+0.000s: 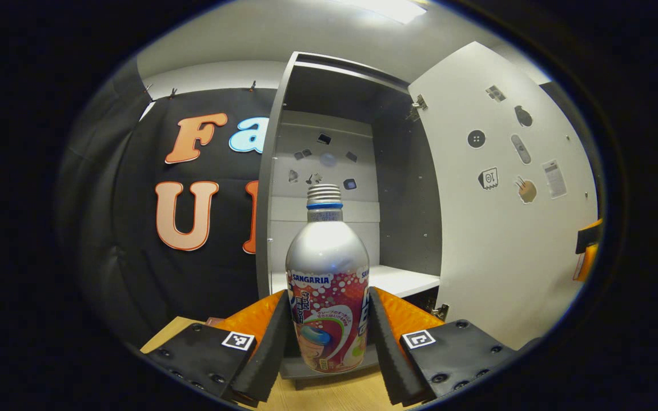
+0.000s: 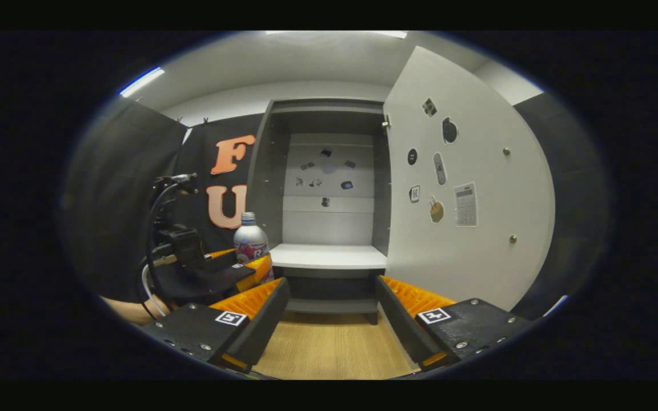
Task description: Open the cabinet door with the right hand, grasp the bottle in the cabinet with the left hand and place it on the coaster, then close the cabinet door with the right hand.
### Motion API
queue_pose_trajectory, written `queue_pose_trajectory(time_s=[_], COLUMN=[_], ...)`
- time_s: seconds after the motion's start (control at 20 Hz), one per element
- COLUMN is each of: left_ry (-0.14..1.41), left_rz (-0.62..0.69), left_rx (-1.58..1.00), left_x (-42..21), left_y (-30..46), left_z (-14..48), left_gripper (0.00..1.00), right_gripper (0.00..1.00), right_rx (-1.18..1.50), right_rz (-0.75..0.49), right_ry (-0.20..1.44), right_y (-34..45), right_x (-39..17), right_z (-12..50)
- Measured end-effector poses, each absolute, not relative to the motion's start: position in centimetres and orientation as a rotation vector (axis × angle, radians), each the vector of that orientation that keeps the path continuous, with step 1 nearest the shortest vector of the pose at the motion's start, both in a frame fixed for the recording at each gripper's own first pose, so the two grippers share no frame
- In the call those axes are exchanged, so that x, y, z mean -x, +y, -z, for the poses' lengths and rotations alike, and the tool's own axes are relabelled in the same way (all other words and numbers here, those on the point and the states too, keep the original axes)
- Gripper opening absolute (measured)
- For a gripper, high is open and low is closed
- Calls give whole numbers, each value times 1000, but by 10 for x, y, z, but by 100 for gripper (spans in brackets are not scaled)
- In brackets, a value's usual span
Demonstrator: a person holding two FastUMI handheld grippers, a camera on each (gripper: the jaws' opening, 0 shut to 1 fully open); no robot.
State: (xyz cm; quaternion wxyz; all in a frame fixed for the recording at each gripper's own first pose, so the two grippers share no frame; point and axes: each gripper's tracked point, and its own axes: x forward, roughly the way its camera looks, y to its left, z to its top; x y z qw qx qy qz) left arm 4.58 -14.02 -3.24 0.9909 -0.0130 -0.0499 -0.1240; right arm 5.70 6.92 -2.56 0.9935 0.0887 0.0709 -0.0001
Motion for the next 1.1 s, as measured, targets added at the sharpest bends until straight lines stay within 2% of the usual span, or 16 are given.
queue_pose_trajectory(time_s=[0.2, 0.5, 0.9, 1.1], left_ry=[-97, -13, 46, 104], left_rz=[273, 285, 311, 314], left_rx=[-11, -19, -61, -24], left_x=[-27, -1, 32, 42], left_y=[-131, -114, -110, -109], left_z=[70, 144, 218, 253], left_gripper=[79, 79, 79, 79], right_gripper=[93, 93, 93, 93], right_rx=[-171, -215, -126, -109], right_rz=[1, -23, 55, 56], right_ry=[155, 192, 161, 198], right_y=[85, 115, 100, 102], right_x=[-63, -70, -77, -81], right_z=[32, 59, 62, 73])
